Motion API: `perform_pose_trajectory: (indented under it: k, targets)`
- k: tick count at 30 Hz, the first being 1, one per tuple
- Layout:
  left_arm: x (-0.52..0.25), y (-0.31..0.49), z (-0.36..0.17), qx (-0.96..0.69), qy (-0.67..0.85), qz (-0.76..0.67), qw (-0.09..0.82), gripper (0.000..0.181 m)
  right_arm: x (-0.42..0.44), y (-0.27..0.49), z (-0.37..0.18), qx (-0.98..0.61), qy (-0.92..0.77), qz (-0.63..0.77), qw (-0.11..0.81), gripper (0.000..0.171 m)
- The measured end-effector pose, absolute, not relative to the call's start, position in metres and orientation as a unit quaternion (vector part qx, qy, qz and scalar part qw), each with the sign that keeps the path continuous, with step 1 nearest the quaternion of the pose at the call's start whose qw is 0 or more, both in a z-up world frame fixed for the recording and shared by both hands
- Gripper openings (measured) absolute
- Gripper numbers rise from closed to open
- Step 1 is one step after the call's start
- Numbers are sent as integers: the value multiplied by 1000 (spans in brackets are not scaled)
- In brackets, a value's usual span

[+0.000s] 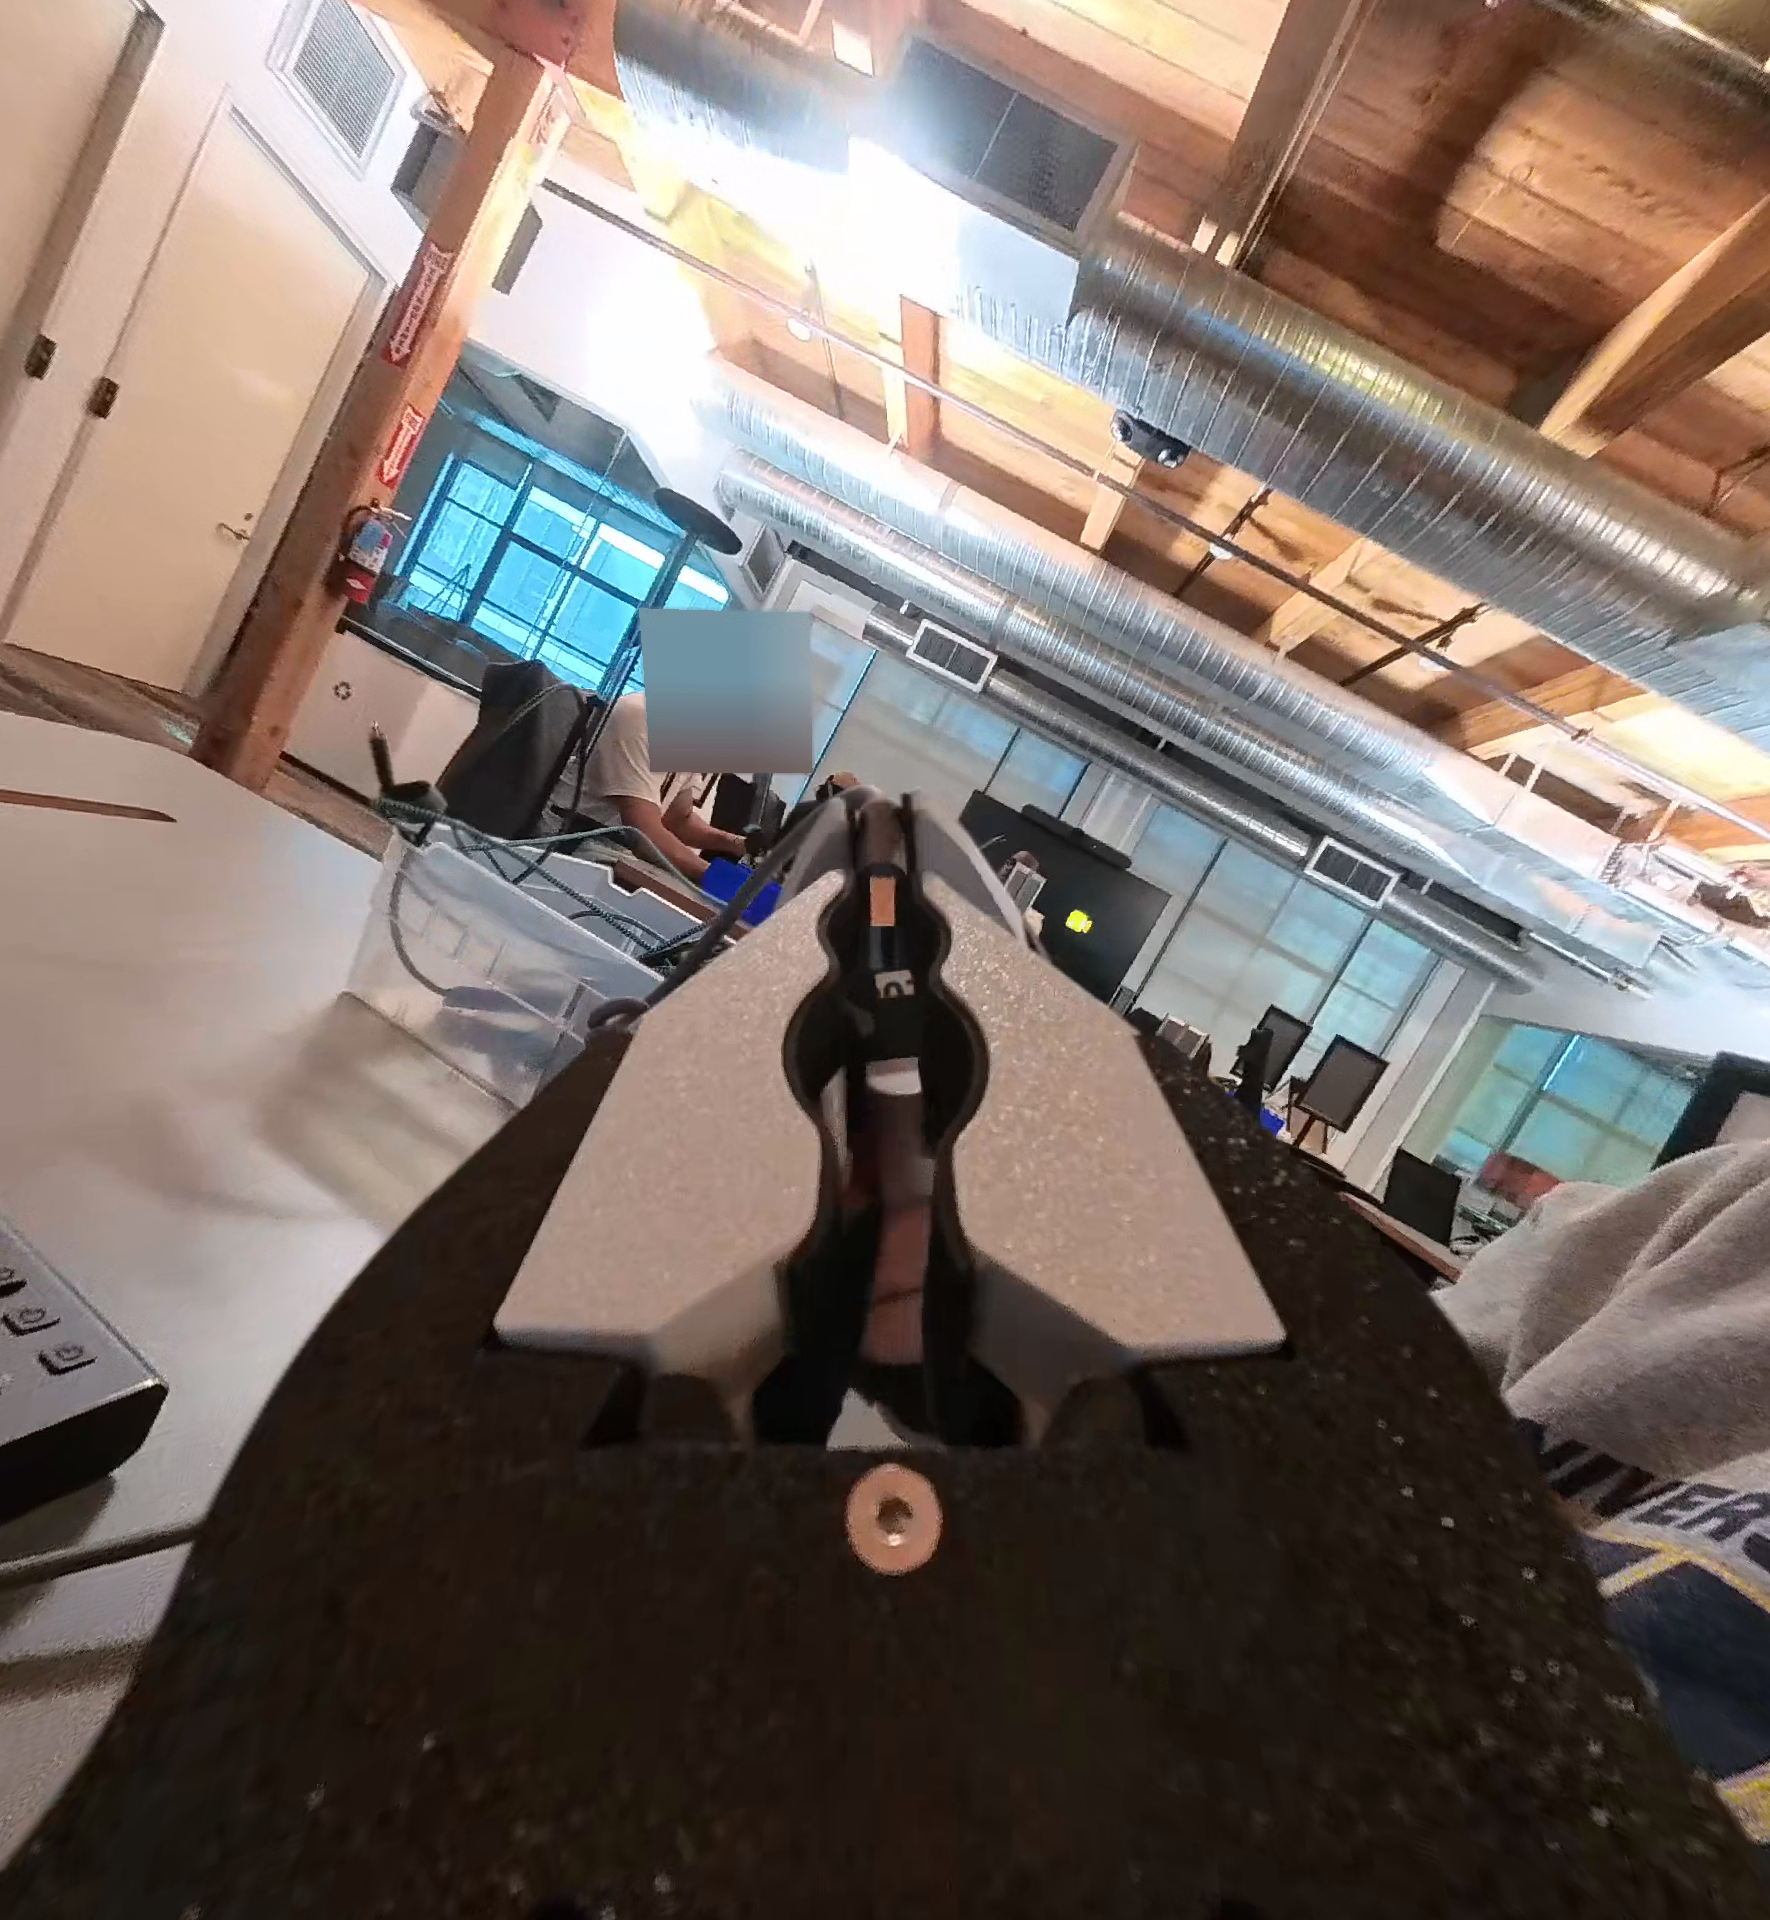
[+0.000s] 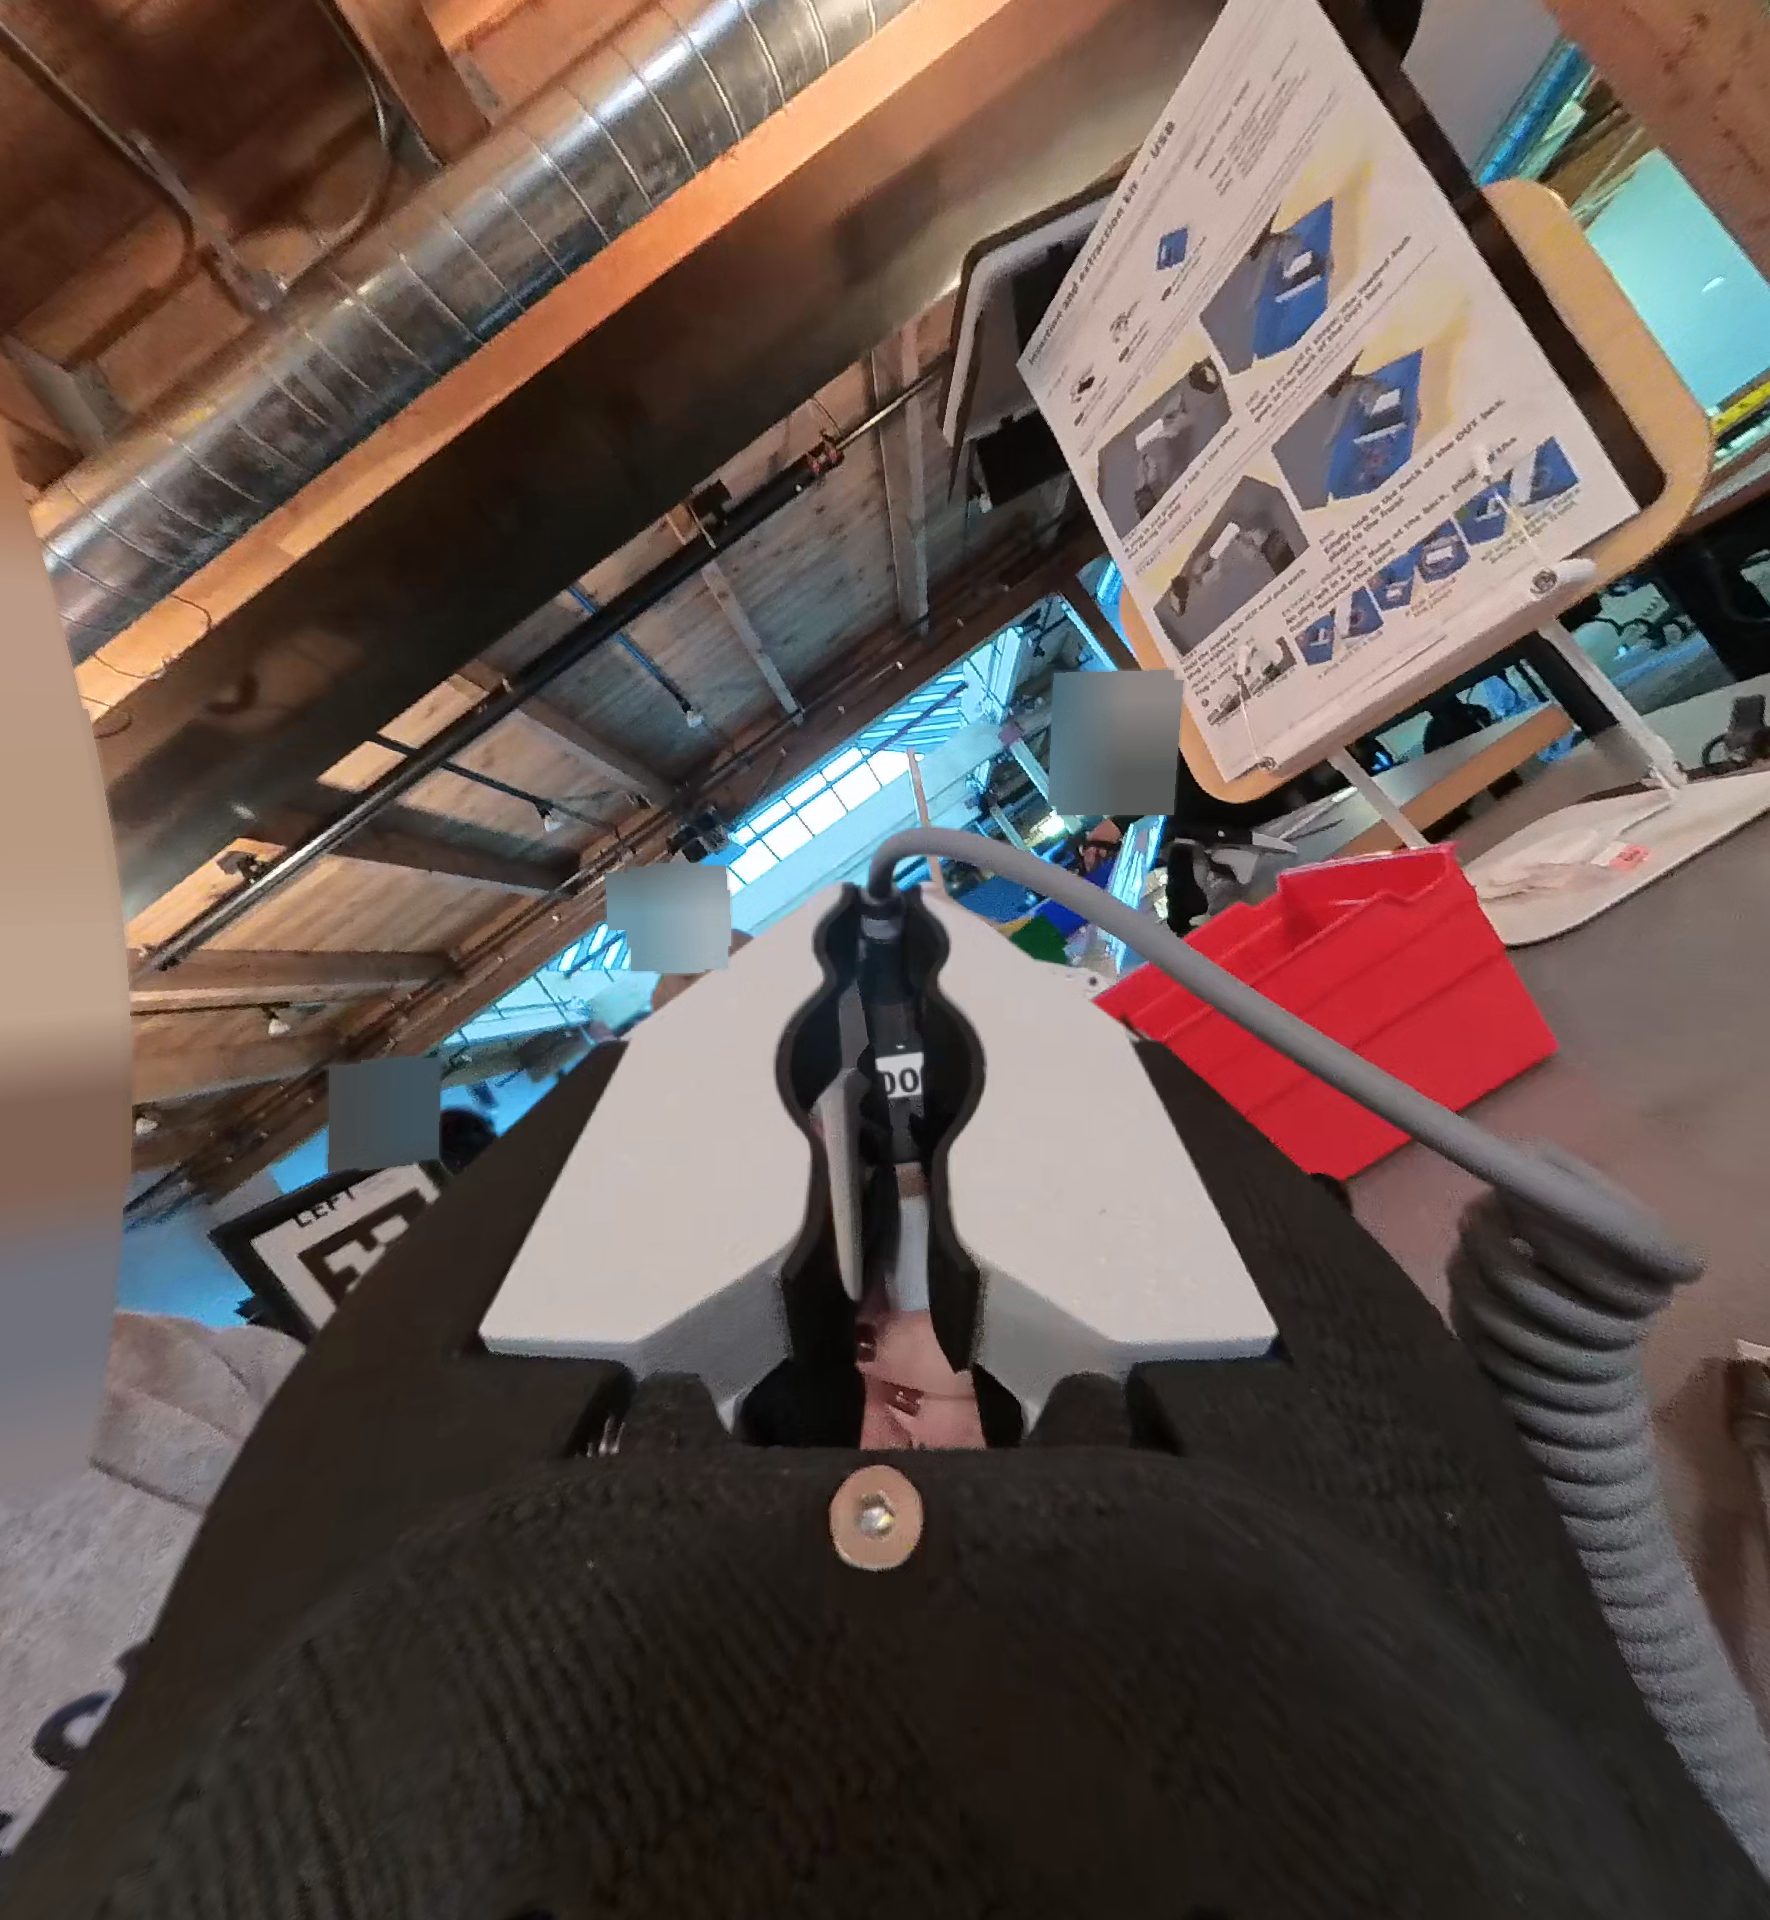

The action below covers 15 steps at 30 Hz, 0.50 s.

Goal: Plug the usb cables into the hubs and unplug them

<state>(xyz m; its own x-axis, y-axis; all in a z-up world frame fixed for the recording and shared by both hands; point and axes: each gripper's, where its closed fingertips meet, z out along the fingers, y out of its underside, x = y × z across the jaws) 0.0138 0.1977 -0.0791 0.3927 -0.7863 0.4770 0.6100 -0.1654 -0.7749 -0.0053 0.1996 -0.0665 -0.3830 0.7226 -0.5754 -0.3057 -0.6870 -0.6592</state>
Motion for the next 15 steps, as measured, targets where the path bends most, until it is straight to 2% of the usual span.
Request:
perform_pose_trajectory:
  k: [4, 5, 6, 9, 10, 14, 15]
  targets:
    - [5, 206, -94, -560, 58, -509, 651, 8, -6, 211, -77, -476, -266, 756, 363, 6]
    - [-1, 213, -104, -586, 51, -470, 658, 19, -4, 221, -78, -485, -265, 741, 383, 6]
    - [-10, 222, -118, -625, 49, -409, 663, 26, -2, 233, -82, -498, -269, 718, 404, 6]
    - [-37, 248, -164, -730, 91, -173, 654, 17, -4, 270, -101, -551, -301, 622, 468, 6]
    - [-42, 256, -177, -752, 108, -119, 640, 19, -7, 280, -108, -564, -315, 593, 480, 6]
    - [-44, 287, -216, -816, 134, -56, 560, 57, -27, 312, -139, -602, -381, 501, 491, 6]
    - [-43, 293, -222, -824, 133, -63, 547, 59, -32, 318, -146, -609, -396, 487, 485, 6]
